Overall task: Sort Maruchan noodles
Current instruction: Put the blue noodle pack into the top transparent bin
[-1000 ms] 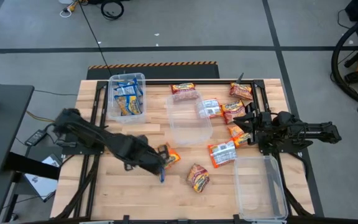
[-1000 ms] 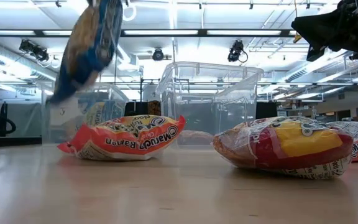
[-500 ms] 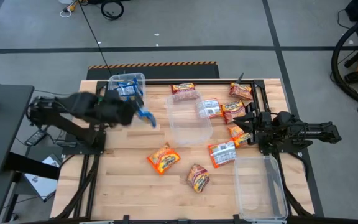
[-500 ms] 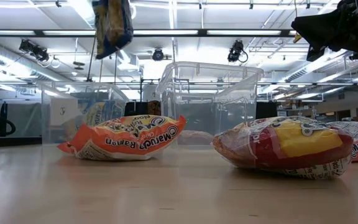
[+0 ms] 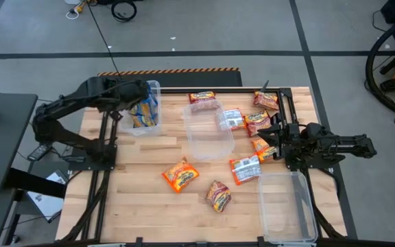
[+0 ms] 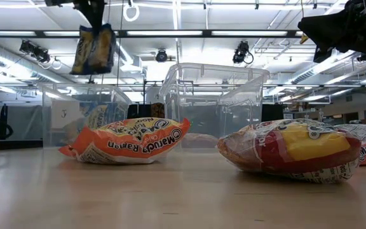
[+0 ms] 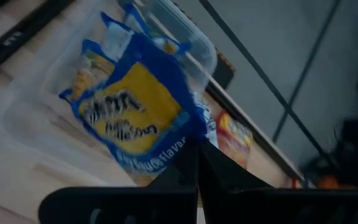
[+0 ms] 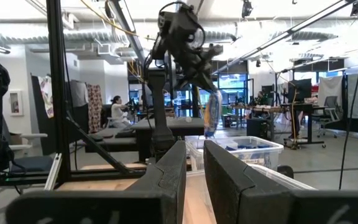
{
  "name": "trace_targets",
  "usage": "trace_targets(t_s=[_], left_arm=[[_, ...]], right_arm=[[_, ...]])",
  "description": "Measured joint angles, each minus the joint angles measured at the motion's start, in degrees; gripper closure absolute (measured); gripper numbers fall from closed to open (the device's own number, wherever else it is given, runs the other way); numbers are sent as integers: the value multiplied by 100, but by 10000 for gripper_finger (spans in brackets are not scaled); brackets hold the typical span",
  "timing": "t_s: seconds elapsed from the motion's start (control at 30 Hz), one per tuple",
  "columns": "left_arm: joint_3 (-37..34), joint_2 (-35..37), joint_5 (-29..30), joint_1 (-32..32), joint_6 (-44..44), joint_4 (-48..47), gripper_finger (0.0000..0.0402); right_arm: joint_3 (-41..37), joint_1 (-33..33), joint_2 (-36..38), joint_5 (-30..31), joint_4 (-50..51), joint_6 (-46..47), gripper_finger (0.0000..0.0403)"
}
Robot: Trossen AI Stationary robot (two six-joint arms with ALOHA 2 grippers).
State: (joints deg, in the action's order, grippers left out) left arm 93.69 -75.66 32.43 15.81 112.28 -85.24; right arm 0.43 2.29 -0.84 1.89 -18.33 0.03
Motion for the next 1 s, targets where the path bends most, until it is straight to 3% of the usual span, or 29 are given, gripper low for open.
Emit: trace_targets(t_s=[0.2, 0.7, 1.0], left_arm=[[0, -247, -312, 535, 289, -6, 399], [-14, -1021, -731, 1008, 546, -474, 398], [-897, -1012, -1445, 1067, 559, -346, 398]], right_arm=[[0, 1, 2, 0, 0, 0, 339], [0, -1, 2, 0, 2, 0, 339], [0, 0, 2, 1, 0, 0, 339]])
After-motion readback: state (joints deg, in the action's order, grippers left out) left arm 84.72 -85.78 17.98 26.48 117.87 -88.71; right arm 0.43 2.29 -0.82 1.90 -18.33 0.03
